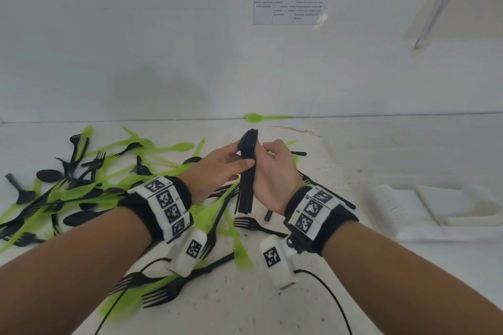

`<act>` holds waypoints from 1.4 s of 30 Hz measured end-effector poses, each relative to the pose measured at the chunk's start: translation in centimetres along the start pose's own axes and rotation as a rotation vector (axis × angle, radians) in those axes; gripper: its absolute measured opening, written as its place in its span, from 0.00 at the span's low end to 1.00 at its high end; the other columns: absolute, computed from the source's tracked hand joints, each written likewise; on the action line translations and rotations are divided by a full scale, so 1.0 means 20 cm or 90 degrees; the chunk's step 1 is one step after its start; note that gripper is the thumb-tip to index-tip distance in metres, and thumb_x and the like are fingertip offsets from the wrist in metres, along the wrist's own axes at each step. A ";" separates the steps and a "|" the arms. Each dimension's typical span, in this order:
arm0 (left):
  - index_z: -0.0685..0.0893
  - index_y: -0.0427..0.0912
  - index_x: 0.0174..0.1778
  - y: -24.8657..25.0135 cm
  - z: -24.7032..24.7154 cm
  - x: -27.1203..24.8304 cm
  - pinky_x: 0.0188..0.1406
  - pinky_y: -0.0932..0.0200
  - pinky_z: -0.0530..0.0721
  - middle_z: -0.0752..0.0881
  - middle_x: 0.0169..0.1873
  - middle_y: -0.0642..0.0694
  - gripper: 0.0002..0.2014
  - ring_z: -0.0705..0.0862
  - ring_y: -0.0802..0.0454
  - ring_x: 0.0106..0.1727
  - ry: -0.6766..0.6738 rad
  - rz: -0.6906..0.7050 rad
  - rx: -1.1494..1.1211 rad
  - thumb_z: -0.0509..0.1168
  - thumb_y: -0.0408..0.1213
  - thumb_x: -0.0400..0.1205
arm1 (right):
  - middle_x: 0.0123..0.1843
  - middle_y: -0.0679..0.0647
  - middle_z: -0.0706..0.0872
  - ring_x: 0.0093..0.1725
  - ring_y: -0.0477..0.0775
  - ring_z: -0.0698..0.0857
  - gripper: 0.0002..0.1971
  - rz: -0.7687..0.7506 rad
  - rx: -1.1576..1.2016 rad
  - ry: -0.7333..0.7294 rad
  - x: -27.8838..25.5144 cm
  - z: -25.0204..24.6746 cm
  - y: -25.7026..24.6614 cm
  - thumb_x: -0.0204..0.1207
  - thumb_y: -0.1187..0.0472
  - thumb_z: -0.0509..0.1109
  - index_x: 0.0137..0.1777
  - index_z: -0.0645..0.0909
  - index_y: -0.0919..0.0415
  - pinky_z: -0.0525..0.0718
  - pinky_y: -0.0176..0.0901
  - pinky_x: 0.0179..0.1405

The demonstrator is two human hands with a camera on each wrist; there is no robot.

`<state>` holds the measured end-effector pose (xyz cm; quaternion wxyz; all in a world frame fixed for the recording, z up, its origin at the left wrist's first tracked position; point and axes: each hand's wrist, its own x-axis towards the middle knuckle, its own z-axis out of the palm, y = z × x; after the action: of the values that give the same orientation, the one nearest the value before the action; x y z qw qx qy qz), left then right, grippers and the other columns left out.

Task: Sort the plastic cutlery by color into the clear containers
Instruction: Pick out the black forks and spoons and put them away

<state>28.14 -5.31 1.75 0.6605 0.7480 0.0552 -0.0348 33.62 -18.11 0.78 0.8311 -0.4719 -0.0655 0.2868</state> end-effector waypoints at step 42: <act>0.88 0.36 0.63 0.11 -0.21 0.02 0.63 0.51 0.89 0.88 0.60 0.32 0.11 0.90 0.44 0.55 0.124 0.040 0.012 0.70 0.27 0.85 | 0.51 0.51 0.82 0.50 0.52 0.80 0.18 -0.129 -0.872 -0.168 0.06 -0.16 -0.08 0.89 0.42 0.58 0.71 0.74 0.51 0.80 0.53 0.52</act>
<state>28.69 -1.45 4.37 0.6460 0.7552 0.0950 0.0583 36.37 -20.43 0.18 0.3545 -0.8421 -0.3748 0.1572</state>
